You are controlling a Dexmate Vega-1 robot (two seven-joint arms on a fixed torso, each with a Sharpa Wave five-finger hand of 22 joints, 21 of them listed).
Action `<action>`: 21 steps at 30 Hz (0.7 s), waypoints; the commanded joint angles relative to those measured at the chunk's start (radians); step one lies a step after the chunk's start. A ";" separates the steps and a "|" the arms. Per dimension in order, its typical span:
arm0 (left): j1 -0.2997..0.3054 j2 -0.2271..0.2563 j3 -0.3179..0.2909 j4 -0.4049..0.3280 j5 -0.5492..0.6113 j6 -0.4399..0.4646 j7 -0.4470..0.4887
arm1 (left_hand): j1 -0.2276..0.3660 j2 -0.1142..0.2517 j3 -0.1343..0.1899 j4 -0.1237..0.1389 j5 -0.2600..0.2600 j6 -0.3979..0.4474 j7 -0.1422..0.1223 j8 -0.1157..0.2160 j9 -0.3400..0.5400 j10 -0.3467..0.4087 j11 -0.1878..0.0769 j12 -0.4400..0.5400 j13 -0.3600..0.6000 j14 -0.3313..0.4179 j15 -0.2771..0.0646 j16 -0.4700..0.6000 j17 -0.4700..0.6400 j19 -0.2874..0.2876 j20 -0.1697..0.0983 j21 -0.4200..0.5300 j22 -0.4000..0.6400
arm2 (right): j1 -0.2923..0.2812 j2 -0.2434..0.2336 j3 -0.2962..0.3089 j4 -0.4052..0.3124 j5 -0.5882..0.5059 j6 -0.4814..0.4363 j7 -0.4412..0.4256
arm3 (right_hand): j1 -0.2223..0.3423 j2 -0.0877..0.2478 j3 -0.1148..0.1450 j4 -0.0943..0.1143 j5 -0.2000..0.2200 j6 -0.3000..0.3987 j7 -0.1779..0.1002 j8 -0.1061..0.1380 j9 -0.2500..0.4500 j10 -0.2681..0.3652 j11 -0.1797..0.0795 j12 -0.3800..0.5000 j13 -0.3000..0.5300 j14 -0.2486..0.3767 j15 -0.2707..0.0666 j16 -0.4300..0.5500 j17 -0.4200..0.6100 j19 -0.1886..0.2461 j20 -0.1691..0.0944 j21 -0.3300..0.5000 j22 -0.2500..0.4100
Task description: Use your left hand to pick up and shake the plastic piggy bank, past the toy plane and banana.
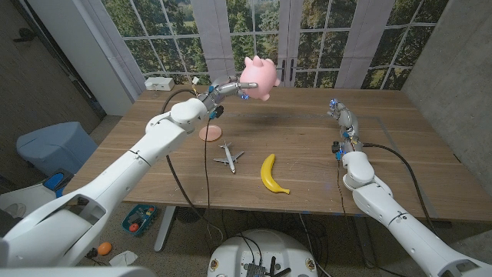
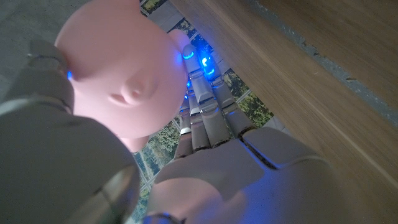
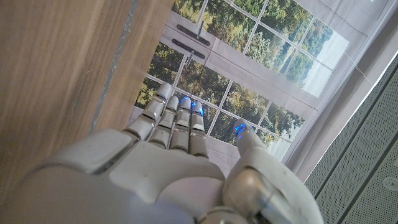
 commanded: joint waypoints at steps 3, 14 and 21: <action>-0.012 -0.002 -0.022 0.074 -0.163 -0.079 -0.110 | 0.484 0.479 0.008 -0.001 0.003 0.446 -0.239 0.007 0.004 0.354 -0.338 0.002 0.006 0.065 -0.167 -0.002 0.004 -0.005 -0.042 0.011 -0.001 | 0.008 0.001 -0.004 0.007 -0.002 -0.002 0.002 | 0.007 -0.002 0.003 0.005 0.006 0.002 0.000 -0.002 0.003 0.006 -0.002 -0.003 0.005 0.005 0.001 -0.005 0.002 0.004 0.003 -0.003 0.001; -0.017 0.037 0.012 0.000 -0.074 0.018 0.023 | 0.484 0.479 0.008 0.000 0.003 0.445 -0.238 0.007 0.005 0.354 -0.337 0.000 0.009 0.066 -0.167 -0.004 0.005 -0.007 -0.042 0.017 -0.001 | 0.010 0.001 -0.006 0.010 0.000 -0.001 0.005 | 0.007 -0.002 0.003 0.005 0.006 0.001 0.001 -0.002 0.003 0.007 0.000 -0.003 0.005 0.007 0.002 -0.005 0.002 0.005 0.003 -0.005 0.001; -0.026 0.065 0.059 -0.095 0.075 0.165 0.172 | 0.484 0.482 0.009 0.000 0.004 0.442 -0.237 0.006 0.006 0.353 -0.337 -0.002 0.010 0.065 -0.166 -0.005 0.006 -0.007 -0.041 0.020 -0.002 | 0.014 0.002 -0.007 0.013 0.003 -0.002 0.009 | 0.007 -0.002 0.003 0.005 0.006 0.002 0.001 -0.002 0.003 0.007 0.000 -0.003 0.005 0.006 0.002 -0.006 0.002 0.006 0.004 -0.006 0.002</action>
